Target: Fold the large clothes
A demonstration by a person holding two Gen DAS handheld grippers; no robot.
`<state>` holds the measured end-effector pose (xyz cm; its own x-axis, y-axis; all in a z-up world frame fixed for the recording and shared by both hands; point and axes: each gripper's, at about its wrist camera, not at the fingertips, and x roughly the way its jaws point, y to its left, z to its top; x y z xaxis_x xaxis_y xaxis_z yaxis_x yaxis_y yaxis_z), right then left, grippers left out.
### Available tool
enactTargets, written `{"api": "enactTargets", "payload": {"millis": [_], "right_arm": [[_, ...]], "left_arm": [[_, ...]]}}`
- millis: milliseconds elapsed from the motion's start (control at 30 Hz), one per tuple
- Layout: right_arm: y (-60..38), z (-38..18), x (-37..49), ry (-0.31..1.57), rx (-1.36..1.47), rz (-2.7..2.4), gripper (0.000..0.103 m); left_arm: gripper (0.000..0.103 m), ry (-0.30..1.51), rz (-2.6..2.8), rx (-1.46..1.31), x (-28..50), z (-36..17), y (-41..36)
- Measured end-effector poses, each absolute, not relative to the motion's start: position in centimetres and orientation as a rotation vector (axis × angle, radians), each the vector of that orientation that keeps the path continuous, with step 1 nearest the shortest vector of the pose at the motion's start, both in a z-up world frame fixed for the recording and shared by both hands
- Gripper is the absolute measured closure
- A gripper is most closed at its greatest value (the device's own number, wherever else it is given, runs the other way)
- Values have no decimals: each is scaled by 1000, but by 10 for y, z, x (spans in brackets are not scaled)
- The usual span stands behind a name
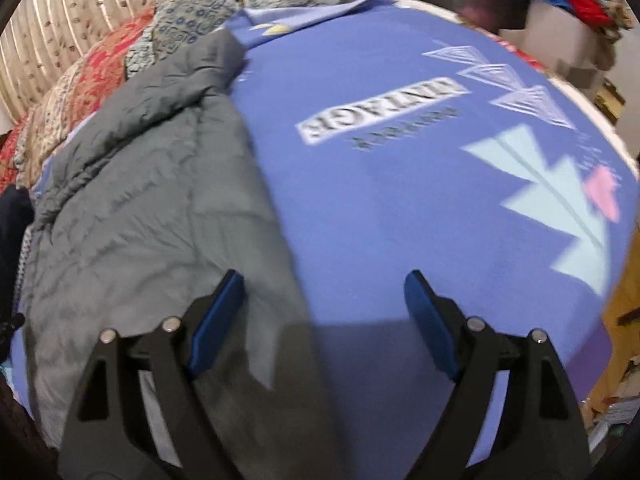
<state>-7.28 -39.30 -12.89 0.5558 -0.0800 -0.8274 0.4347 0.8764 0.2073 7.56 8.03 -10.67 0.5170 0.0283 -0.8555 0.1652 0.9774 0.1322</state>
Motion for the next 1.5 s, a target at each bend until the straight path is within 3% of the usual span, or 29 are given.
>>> {"api": "enactTargets", "payload": {"millis": [233,467,733,867,1067,1500], "right_arm": [[-399,-108,-107,854,480,-236,24],[-338,-91,-92,841,400,-67,24],[-301,-137,-88,997,271,-58,24],[-301,-143,-100,940,284,-49,23],[-297,-148,-96,929,300,-34,6],[-296,-152,-92,944,286,-35,5]], "left_arm": [[79,1033,-70,221,56,-113,90],[79,1040,-59,232,40,-119,92],[79,1066,-34,256,27,-143,89],[79,1050,-24,274,22,-150,84],[79,1033,-21,270,19,-153,83],[78,1021,-63,196,11,-150,98]]}}
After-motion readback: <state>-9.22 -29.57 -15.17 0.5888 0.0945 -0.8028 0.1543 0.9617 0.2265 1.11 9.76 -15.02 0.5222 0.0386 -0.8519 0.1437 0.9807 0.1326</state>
